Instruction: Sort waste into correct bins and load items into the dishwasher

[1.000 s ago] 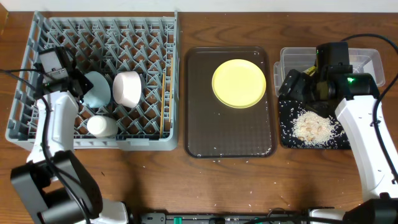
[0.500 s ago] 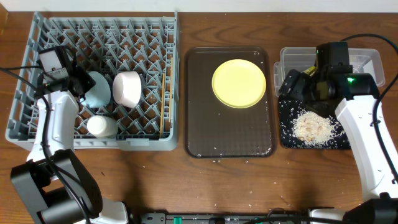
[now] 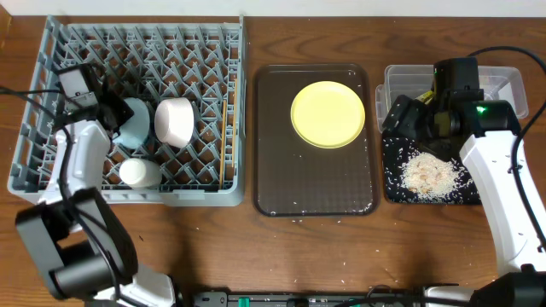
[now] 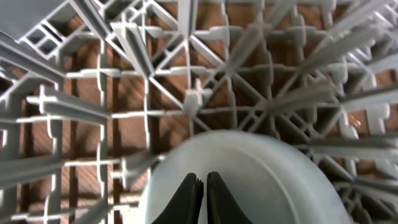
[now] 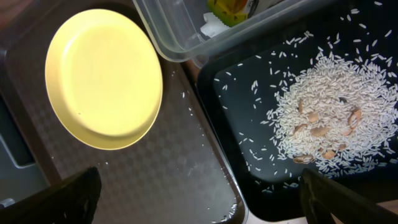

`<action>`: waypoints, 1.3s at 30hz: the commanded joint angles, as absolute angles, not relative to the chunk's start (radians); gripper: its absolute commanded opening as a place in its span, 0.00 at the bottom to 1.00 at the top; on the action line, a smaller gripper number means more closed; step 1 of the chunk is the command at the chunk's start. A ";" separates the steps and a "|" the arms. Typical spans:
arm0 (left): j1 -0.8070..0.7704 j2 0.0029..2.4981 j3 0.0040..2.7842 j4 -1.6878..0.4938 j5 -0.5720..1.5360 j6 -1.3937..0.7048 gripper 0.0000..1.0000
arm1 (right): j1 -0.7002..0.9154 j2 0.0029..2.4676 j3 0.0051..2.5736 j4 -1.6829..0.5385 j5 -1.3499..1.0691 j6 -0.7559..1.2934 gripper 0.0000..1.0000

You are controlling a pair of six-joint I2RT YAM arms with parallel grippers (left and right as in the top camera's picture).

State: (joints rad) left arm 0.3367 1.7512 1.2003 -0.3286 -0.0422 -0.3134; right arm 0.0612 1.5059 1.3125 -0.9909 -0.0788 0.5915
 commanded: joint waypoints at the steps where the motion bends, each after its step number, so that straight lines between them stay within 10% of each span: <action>1: 0.337 1.756 1.195 -0.296 -0.032 -0.300 0.08 | 0.054 1.491 1.314 -0.992 -0.080 0.598 0.99; 21: 0.337 1.588 1.231 -0.261 -0.002 -0.258 0.16 | 0.054 1.491 1.314 -0.992 -0.080 0.598 0.99; 29: 0.310 1.302 1.231 -0.530 0.355 -0.260 0.69 | 0.054 1.491 1.314 -0.992 -0.080 0.598 0.99; 39: 0.002 1.228 1.231 -0.768 0.623 -0.138 0.71 | 0.054 1.491 1.314 -0.992 -0.080 0.598 0.99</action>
State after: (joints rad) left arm 0.1154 1.2232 1.2125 -0.7494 0.5564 -0.2104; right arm 0.0612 1.5059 1.3125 -0.9905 -0.0788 0.5915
